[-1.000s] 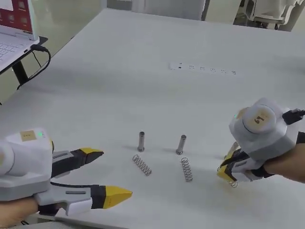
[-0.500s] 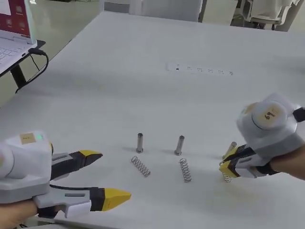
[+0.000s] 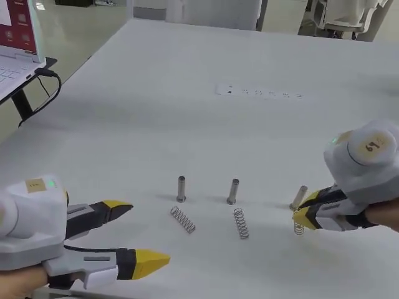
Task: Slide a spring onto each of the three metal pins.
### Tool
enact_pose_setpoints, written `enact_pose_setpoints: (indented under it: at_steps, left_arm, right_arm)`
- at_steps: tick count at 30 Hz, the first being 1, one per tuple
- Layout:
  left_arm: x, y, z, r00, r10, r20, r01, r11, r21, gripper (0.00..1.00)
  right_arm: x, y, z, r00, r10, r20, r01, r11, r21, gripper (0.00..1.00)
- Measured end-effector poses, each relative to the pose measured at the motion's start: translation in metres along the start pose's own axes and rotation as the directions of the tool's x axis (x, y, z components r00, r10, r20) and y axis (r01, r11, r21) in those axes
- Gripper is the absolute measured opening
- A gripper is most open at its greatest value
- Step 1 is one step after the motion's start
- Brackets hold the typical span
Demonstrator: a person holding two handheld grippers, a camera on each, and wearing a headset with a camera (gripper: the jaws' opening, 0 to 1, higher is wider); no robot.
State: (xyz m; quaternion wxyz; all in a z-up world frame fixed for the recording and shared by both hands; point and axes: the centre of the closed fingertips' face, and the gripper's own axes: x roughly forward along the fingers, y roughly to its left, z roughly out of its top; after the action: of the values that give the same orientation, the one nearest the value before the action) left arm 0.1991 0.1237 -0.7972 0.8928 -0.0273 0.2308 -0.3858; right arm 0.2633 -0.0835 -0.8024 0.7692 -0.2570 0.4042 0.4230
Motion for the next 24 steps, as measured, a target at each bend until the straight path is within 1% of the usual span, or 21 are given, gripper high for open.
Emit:
enact_pose_setpoints:
  at_steps: [3,10,12,13,14,16,17,19,20,24]
  left_arm:
    - [0.0,0.0,0.0,1.0,0.0,0.001,0.0,1.0,0.0,0.69]
    - [0.0,0.0,0.001,1.0,0.0,0.009,0.0,1.0,-0.004,0.69]
    - [0.0,0.0,0.001,1.0,0.0,0.009,0.0,1.0,-0.004,0.69]
    - [0.0,0.0,0.001,1.0,0.0,0.009,0.0,1.0,-0.004,0.69]
    - [0.0,0.0,0.001,1.0,-0.001,0.009,0.001,1.0,-0.004,0.69]
    - [0.0,0.0,0.002,1.0,0.0,0.009,0.0,1.0,-0.005,0.69]
    - [0.0,0.0,0.002,1.0,0.0,0.008,0.001,1.0,-0.005,0.69]
    - [0.0,0.0,0.001,1.0,-0.001,0.007,0.001,1.0,-0.004,0.69]
    - [0.0,0.0,0.001,1.0,-0.001,0.006,0.001,1.0,-0.003,0.69]
    - [0.0,0.0,0.001,1.0,0.0,0.005,0.0,1.0,-0.004,0.69]
  right_arm:
    - [-0.006,-0.002,0.005,0.9991,-0.002,0.041,0.001,1.0,0.031,0.08]
    - [-0.017,-0.005,0.012,0.994,-0.03,0.105,0.026,0.999,0.045,0.08]
    - [-0.021,-0.005,0.016,0.9898,-0.028,0.139,0.019,0.998,0.065,0.08]
    - [-0.023,-0.005,0.019,0.9865,-0.035,0.16,0.025,0.998,0.063,0.08]
    - [-0.025,-0.006,0.02,0.9847,-0.04,0.17,0.029,0.997,0.066,0.08]
    - [-0.03,-0.007,0.024,0.9781,-0.044,0.203,0.026,0.996,0.088,0.08]
    - [-0.033,-0.009,0.028,0.972,-0.053,0.229,0.032,0.995,0.095,0.08]
    - [-0.036,-0.011,0.028,0.9685,-0.06,0.242,0.036,0.994,0.103,0.08]
    - [-0.038,-0.014,0.03,0.964,-0.07,0.256,0.044,0.993,0.108,0.08]
    - [-0.045,-0.022,0.032,0.9545,-0.105,0.279,0.073,0.99,0.123,0.08]
